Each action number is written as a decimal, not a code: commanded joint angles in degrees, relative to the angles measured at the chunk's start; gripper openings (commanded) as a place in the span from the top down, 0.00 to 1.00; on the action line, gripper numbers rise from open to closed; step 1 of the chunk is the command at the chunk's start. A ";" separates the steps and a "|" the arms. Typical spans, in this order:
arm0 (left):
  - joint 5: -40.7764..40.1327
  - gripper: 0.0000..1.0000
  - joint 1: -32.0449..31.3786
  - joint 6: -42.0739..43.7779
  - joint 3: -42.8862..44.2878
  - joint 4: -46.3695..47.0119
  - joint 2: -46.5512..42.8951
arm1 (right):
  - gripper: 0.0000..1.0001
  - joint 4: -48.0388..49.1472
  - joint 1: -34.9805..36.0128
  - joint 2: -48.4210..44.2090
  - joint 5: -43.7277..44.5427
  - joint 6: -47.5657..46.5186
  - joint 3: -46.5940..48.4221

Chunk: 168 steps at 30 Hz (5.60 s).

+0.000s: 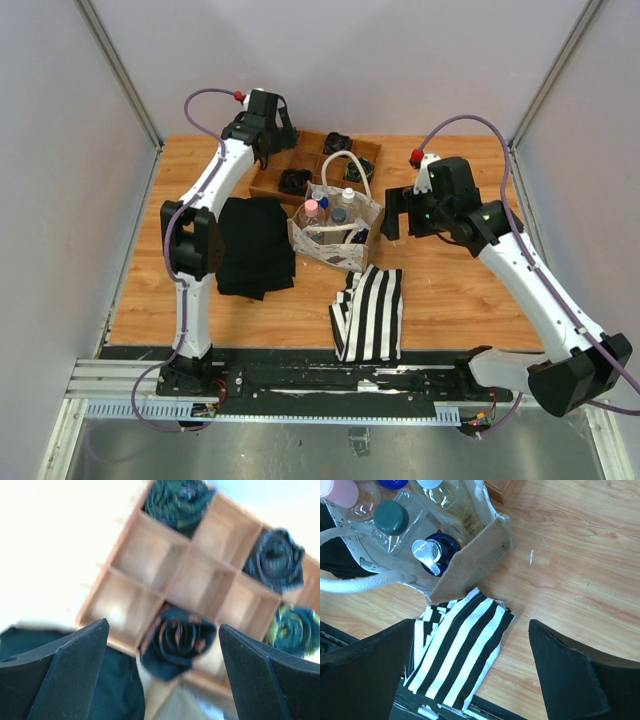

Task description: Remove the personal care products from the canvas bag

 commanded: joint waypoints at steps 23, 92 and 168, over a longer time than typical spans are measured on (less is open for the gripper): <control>9.99 0.01 10.17 -11.00 19.66 -8.47 31.18 | 0.01 1.45 0.45 -2.83 4.39 -4.21 -4.77; 4.94 0.00 3.54 -22.33 -63.79 7.02 -36.19 | 0.02 -9.04 27.52 -10.94 12.51 2.42 -3.34; 16.10 0.00 23.60 -13.12 -67.76 2.14 -32.50 | 0.02 -12.29 33.76 -15.72 26.33 4.41 -6.38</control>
